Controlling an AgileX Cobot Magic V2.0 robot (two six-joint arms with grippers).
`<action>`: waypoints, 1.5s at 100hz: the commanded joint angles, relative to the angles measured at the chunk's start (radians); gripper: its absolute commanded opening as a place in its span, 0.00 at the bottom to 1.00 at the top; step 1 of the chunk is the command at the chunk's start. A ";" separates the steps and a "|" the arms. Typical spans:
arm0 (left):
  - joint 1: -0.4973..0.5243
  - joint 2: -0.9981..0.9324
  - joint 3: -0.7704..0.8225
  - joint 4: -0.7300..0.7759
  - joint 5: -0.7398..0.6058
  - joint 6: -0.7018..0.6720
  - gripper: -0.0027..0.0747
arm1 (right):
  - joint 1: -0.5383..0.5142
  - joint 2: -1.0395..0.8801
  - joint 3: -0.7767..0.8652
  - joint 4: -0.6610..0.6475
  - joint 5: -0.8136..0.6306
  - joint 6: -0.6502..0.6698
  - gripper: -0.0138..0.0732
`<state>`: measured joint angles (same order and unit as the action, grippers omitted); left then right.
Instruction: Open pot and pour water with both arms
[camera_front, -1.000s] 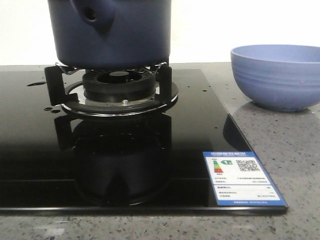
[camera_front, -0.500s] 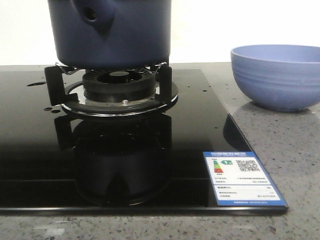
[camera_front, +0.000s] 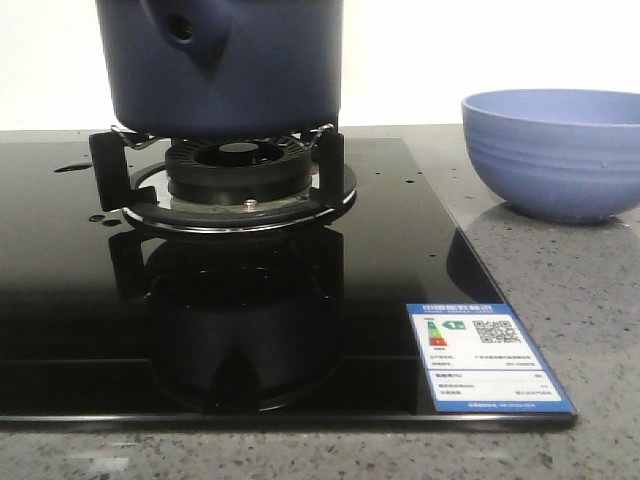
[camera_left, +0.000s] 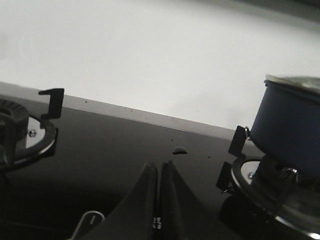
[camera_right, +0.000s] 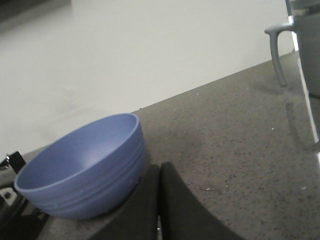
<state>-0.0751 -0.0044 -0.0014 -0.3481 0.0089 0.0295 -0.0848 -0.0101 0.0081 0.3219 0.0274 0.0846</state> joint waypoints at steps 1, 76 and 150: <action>0.001 -0.027 0.033 -0.148 -0.077 -0.006 0.01 | -0.002 -0.017 0.024 0.108 -0.064 0.000 0.09; 0.001 0.351 -0.562 -0.212 0.437 0.316 0.01 | 0.084 0.357 -0.432 0.089 0.432 -0.252 0.09; -0.199 0.607 -0.727 -0.439 0.385 0.524 0.61 | 0.216 0.550 -0.626 0.090 0.440 -0.333 0.79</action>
<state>-0.2662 0.5686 -0.6938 -0.7275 0.4702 0.5540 0.1322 0.5290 -0.5828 0.4060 0.5503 -0.2309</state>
